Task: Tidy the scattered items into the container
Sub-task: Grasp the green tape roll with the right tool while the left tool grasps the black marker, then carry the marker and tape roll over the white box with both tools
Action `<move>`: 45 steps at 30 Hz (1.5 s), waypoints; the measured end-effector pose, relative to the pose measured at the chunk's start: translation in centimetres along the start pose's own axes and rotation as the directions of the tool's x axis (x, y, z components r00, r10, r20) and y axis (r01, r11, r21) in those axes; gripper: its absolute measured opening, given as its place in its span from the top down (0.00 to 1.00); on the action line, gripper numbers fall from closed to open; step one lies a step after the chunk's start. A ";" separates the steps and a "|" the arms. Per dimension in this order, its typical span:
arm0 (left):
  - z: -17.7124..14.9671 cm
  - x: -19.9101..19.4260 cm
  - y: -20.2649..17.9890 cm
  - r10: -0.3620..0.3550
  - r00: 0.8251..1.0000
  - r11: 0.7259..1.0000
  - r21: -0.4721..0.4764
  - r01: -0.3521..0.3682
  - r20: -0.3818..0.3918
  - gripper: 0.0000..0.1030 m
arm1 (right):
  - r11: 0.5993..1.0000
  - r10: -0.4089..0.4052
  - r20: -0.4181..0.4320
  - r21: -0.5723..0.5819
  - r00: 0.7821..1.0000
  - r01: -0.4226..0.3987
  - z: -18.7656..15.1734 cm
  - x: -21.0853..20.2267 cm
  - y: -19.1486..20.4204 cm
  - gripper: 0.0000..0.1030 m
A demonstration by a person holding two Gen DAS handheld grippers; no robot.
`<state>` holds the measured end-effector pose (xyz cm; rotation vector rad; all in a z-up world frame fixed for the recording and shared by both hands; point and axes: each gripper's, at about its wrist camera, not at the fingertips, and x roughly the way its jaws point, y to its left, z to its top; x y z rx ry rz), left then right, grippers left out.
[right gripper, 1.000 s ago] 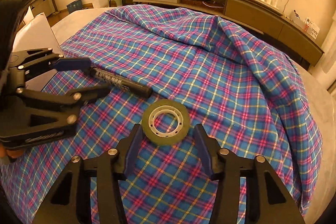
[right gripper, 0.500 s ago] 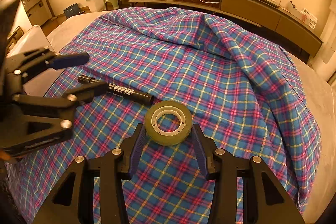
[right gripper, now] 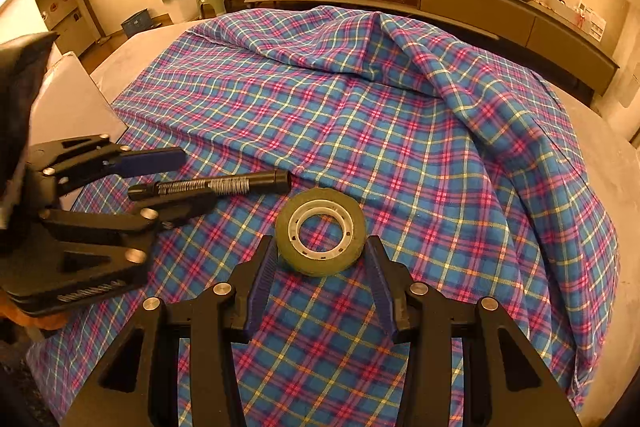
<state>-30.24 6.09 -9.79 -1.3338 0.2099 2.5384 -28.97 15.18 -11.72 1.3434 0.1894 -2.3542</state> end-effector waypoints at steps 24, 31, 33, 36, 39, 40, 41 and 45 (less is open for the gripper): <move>-4.6 -10.7 0.3 -0.089 0.995 0.979 -0.180 0.097 0.048 0.87 | 0.991 0.104 0.081 0.076 0.991 -0.110 -1.7 -5.7 3.1 0.55; -7.0 -15.4 1.1 -0.088 0.991 0.974 -0.199 0.106 0.098 0.87 | 0.987 0.140 0.132 0.064 0.981 -0.149 -2.7 -8.4 6.8 0.55; -7.8 -16.4 1.3 -0.096 0.989 0.972 -0.204 0.117 0.110 0.87 | 0.985 0.148 0.147 0.071 0.978 -0.160 -3.2 -9.1 7.7 0.55; -8.8 -17.7 1.5 -0.111 0.986 0.967 -0.214 0.135 0.123 0.87 | 0.983 0.155 0.167 0.069 0.974 -0.169 -4.3 -10.1 9.1 0.55; -9.7 -19.0 1.8 -0.121 0.983 0.964 -0.221 0.150 0.140 0.87 | 0.982 0.161 0.176 0.068 0.971 -0.175 -5.6 -10.9 10.5 0.55; -9.9 -19.5 1.9 -0.123 0.981 0.963 -0.223 0.154 0.147 0.87 | 0.982 0.163 0.180 0.070 0.970 -0.178 -6.1 -11.2 10.9 0.55; -10.2 -20.0 2.1 -0.125 0.980 0.961 -0.225 0.158 0.153 0.87 | 0.980 0.168 0.183 0.074 0.969 -0.183 -6.6 -11.5 11.3 0.55; -11.2 -21.7 2.8 -0.136 0.975 0.956 -0.235 0.176 0.176 0.87 | 0.975 0.178 0.195 0.098 0.965 -0.200 -8.0 -12.3 12.6 0.55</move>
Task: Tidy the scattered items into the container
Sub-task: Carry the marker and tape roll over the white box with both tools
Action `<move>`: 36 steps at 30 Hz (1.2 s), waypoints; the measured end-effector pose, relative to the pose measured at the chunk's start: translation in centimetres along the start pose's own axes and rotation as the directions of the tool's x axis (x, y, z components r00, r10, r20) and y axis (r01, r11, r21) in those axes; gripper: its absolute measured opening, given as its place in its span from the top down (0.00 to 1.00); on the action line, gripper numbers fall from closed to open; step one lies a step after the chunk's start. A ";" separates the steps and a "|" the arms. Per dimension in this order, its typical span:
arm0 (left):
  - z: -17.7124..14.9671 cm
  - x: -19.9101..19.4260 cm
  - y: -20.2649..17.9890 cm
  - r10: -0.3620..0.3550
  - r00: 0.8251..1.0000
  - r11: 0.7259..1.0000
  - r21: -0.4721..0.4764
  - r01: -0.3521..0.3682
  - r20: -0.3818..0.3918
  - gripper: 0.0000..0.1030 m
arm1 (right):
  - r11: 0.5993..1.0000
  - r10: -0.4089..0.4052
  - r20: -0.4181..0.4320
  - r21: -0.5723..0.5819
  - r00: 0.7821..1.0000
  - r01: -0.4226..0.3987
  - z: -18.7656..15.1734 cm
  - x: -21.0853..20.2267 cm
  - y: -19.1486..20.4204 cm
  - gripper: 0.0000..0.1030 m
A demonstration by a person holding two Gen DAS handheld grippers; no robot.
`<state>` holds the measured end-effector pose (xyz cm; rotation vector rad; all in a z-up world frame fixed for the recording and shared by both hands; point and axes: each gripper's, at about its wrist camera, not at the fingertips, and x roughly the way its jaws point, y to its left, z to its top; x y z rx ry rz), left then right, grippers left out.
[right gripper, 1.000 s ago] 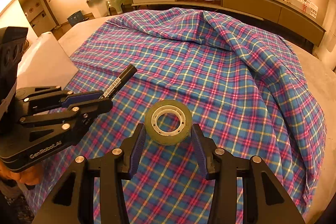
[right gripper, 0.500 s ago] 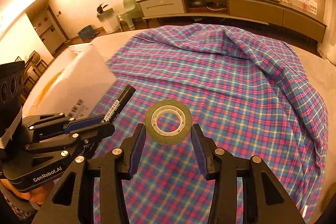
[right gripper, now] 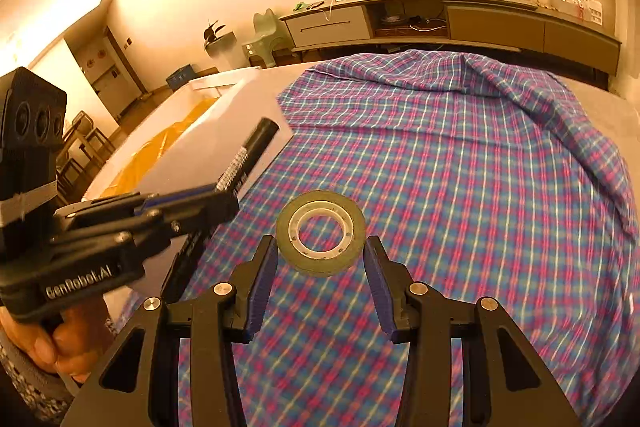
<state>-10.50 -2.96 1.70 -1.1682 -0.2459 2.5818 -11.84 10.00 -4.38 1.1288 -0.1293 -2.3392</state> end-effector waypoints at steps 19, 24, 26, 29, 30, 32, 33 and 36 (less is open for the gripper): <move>-1.0 -8.3 5.5 0.002 0.990 0.993 -0.118 0.014 0.140 0.87 | 0.995 0.041 0.047 -0.095 0.998 -0.036 0.6 -3.4 9.4 0.55; -1.3 -10.0 7.1 0.013 0.986 0.990 -0.143 0.011 0.168 0.87 | 0.991 0.055 0.051 -0.126 0.997 -0.048 1.1 -3.5 11.8 0.55; -1.4 -10.6 7.8 0.017 0.984 0.988 -0.155 0.011 0.176 0.87 | 0.989 0.063 0.053 -0.138 0.997 -0.055 1.4 -3.4 12.8 0.55; -1.6 -11.4 8.8 0.023 0.982 0.985 -0.175 0.010 0.187 0.87 | 0.986 0.073 0.056 -0.155 0.996 -0.064 2.0 -3.3 14.1 0.55; -1.7 -11.7 9.1 0.027 0.981 0.983 -0.181 0.009 0.193 0.87 | 0.985 0.077 0.057 -0.159 0.995 -0.067 2.2 -3.2 14.6 0.55; -1.9 -12.4 9.7 0.034 0.979 0.982 -0.191 0.005 0.203 0.87 | 0.982 0.085 0.061 -0.171 0.995 -0.074 2.6 -3.1 15.5 0.55; -2.0 -12.7 10.1 0.038 0.978 0.980 -0.197 0.004 0.207 0.87 | 0.981 0.089 0.062 -0.178 0.994 -0.077 2.8 -3.1 16.0 0.55; -2.3 -13.3 11.2 0.055 0.975 0.977 -0.214 -0.008 0.217 0.87 | 0.977 0.103 0.066 -0.193 0.992 -0.089 3.3 -2.6 17.3 0.55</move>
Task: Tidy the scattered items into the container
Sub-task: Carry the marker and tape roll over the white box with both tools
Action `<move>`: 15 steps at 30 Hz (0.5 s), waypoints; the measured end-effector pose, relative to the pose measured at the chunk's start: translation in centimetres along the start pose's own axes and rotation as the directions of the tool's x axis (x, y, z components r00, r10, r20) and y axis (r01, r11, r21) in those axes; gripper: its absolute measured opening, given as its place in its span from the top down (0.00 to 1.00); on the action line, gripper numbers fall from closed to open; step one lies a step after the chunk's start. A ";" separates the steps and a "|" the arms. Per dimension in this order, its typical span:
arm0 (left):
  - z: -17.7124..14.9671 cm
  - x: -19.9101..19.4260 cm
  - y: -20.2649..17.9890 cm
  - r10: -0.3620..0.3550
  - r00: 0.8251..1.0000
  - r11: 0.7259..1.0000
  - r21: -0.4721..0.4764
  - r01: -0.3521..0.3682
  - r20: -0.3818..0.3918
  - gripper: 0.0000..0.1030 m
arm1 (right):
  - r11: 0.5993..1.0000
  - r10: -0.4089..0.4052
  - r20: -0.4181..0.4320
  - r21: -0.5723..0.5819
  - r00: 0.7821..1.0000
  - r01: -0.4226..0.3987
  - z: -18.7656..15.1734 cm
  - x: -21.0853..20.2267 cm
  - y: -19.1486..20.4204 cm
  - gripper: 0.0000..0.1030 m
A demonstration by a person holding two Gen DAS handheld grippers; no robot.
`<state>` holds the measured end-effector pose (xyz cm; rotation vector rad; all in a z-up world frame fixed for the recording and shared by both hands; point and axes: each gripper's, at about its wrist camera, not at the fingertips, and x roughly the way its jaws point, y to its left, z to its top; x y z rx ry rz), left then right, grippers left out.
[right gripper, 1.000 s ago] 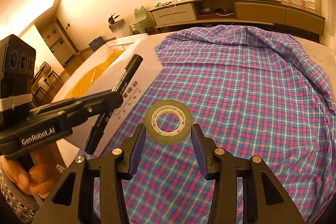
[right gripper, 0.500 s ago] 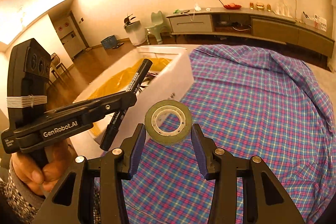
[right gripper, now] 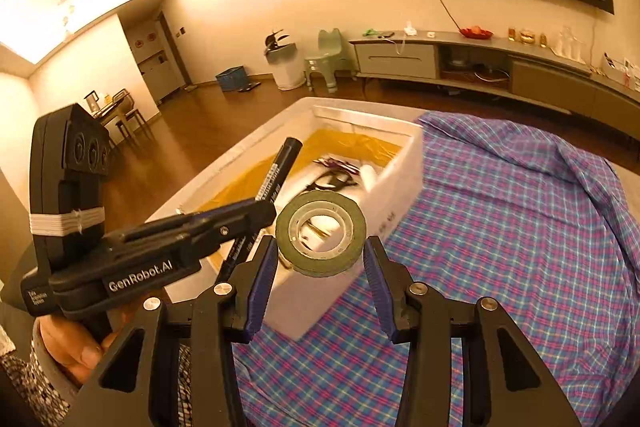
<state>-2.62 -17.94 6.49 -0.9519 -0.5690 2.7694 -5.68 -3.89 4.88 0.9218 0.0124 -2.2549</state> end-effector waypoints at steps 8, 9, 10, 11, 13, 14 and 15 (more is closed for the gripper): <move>0.5 -0.7 3.8 0.030 0.999 0.997 -0.069 -0.029 0.019 0.87 | 0.999 0.030 -0.016 -0.030 0.999 -0.031 0.8 1.8 2.3 0.55; 0.6 -0.7 4.3 0.033 0.999 0.997 -0.077 -0.031 0.020 0.87 | 0.999 0.033 -0.018 -0.035 0.999 -0.033 1.0 2.0 2.5 0.55; 0.7 -0.7 4.6 0.038 0.999 0.996 -0.082 -0.037 0.021 0.87 | 0.999 0.035 -0.020 -0.040 0.999 -0.036 1.1 2.3 2.6 0.55; 0.8 -0.7 5.1 0.046 0.999 0.995 -0.089 -0.044 0.022 0.87 | 0.998 0.037 -0.022 -0.045 0.999 -0.038 1.3 2.5 2.8 0.55; 1.1 -0.7 6.1 0.061 0.998 0.993 -0.102 -0.058 0.025 0.87 | 0.998 0.040 -0.027 -0.052 0.999 -0.041 1.6 2.9 2.9 0.55; 1.2 -0.8 6.6 0.070 0.997 0.992 -0.110 -0.066 0.027 0.87 | 0.998 0.042 -0.030 -0.053 0.999 -0.044 1.8 3.3 2.9 0.55; 1.4 -0.8 7.1 0.078 0.997 0.990 -0.117 -0.074 0.027 0.87 | 0.997 0.045 -0.032 -0.054 0.998 -0.047 1.9 3.5 3.0 0.55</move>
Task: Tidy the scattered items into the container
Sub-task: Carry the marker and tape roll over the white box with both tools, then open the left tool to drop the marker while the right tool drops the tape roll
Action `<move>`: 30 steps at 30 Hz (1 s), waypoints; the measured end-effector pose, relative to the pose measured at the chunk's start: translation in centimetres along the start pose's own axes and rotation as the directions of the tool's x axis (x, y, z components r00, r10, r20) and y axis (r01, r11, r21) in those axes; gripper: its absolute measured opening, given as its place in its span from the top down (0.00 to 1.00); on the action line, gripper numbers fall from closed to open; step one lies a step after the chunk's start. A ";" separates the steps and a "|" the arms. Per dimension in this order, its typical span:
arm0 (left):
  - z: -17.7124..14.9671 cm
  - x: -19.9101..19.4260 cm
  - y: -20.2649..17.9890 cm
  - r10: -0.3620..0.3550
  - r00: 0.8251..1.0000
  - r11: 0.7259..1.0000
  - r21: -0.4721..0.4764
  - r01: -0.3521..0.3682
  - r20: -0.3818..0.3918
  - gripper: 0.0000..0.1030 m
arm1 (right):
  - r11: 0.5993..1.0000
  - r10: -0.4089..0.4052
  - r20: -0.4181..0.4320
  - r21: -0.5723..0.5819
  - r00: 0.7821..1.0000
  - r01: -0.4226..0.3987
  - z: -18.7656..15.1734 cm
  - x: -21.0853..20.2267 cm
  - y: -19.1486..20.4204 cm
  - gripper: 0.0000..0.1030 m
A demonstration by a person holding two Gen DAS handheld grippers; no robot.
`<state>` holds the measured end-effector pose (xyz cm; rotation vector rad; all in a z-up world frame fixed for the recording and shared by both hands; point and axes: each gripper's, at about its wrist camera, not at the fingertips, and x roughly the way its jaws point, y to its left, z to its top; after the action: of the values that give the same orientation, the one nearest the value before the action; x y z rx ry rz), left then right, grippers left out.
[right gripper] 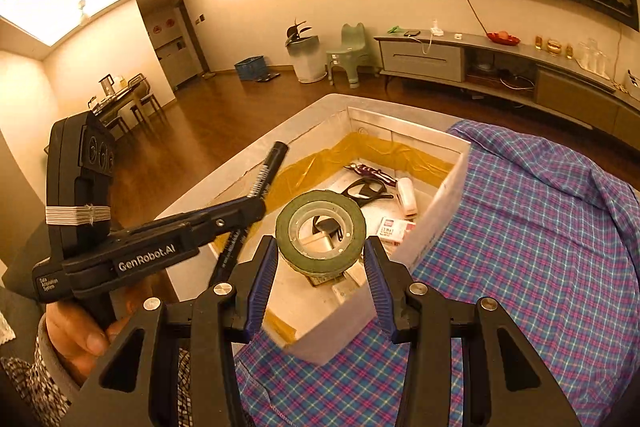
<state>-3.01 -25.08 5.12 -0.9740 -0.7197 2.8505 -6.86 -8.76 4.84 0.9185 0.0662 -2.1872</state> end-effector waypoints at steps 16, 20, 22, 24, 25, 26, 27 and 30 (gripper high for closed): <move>1.6 2.5 4.3 0.119 0.992 0.992 -0.024 -0.120 -0.045 0.87 | 0.998 0.012 -0.104 -0.060 0.994 -0.019 3.7 7.0 -0.1 0.55; 1.7 3.8 4.4 0.137 0.988 0.990 -0.007 -0.138 -0.077 0.87 | 0.998 0.004 -0.155 -0.062 0.988 -0.014 4.5 9.3 -0.4 0.55; 1.8 4.4 4.2 0.148 0.985 0.989 0.006 -0.149 -0.090 0.87 | 0.998 -0.001 -0.176 -0.055 0.984 -0.009 4.9 10.3 -0.8 0.55; 1.9 5.0 4.3 0.160 0.982 0.987 0.017 -0.159 -0.104 0.87 | 0.999 -0.003 -0.195 -0.042 0.981 -0.006 5.3 11.4 -1.2 0.55; 1.8 5.3 4.3 0.164 0.980 0.986 0.019 -0.163 -0.110 0.87 | 0.999 -0.003 -0.207 -0.034 0.978 -0.004 5.5 11.9 -1.5 0.55; 1.8 5.6 4.4 0.170 0.979 0.985 0.020 -0.168 -0.116 0.87 | 1.000 -0.003 -0.220 -0.024 0.975 -0.002 5.6 12.5 -1.7 0.55; 1.8 5.8 4.4 0.175 0.977 0.984 0.024 -0.174 -0.121 0.87 | 1.000 -0.002 -0.234 -0.015 0.972 -0.001 5.7 13.1 -2.0 0.55; 1.6 6.5 4.5 0.184 0.973 0.983 0.026 -0.182 -0.141 0.87 | 1.000 -0.010 -0.277 -0.001 0.961 0.010 6.0 14.9 -2.6 0.55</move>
<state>-8.70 -28.54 0.55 -1.2919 -0.6275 2.8929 -19.03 -18.04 -0.72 1.2219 0.2052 -2.0531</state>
